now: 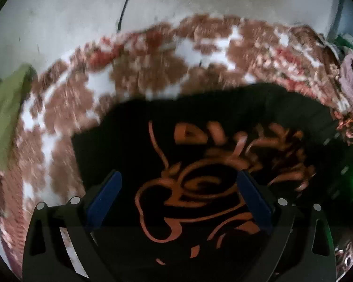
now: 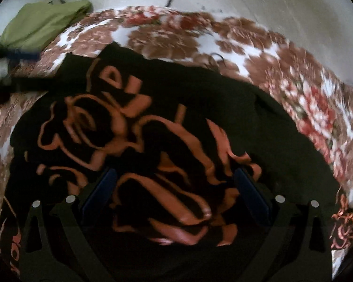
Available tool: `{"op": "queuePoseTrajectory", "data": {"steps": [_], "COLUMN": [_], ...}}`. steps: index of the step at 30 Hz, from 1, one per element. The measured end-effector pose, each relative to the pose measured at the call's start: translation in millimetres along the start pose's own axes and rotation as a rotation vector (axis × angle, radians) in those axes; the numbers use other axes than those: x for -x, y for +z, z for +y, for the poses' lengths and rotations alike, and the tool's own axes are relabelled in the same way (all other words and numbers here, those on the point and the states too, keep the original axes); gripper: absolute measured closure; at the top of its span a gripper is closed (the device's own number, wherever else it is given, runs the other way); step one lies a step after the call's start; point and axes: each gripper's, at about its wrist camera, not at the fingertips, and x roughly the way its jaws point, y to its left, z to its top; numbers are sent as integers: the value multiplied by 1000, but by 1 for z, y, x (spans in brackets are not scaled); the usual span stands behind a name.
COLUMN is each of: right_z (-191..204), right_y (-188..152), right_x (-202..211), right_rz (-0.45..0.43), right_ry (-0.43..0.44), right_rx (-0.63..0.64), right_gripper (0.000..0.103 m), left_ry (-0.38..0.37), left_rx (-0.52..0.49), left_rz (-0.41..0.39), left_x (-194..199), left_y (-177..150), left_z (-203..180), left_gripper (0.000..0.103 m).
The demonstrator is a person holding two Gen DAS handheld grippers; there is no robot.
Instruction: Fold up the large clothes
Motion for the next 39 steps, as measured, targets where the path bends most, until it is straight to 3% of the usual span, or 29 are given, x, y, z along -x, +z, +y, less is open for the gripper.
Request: {"op": "queuePoseTrajectory", "data": {"steps": [5, 8, 19, 20, 21, 24, 28, 31, 33, 35, 39], "right_z": [-25, -34, -79, -80, -85, -117, -167, -215, -248, -276, -341], "right_y": [-22, -32, -68, -71, -79, -103, -136, -163, -180, -195, -219], "right_x": [-13, -9, 16, 19, 19, 32, 69, 92, 105, 114, 131], "right_rz": [41, 23, 40, 47, 86, 107, 87, 79, 88, 106, 117], "right_ry": [44, 83, 243, 221, 131, 171, 122, 87, 24, -45, -148], "right_rx": [-8, 0, -24, -9, 3, -97, -191, -308, -358, -364, -444], "right_gripper": [5, 5, 5, 5, 5, 5, 5, 5, 5, 5, 5], "left_ry": [34, 35, 26, 37, 57, 115, 127, 109, 58, 8, -16], "left_rx": [-9, -6, 21, 29, 28, 25, -25, -80, -76, -69, -129], "left_rz": [40, 69, 102, 113, 125, 140, 67, 16, 3, 5, -13], "left_x": [-37, -54, -64, -64, -64, -54, -9, 19, 31, 36, 39], "left_y": [-29, -40, -52, -53, -54, -55, -51, -52, -50, -44, -36], "left_z": [1, 1, 14, 17, 19, 23, 6, -25, -47, -65, -110], "left_gripper": [6, 6, 4, 4, 4, 6, 6, 5, 5, 5, 5]}}
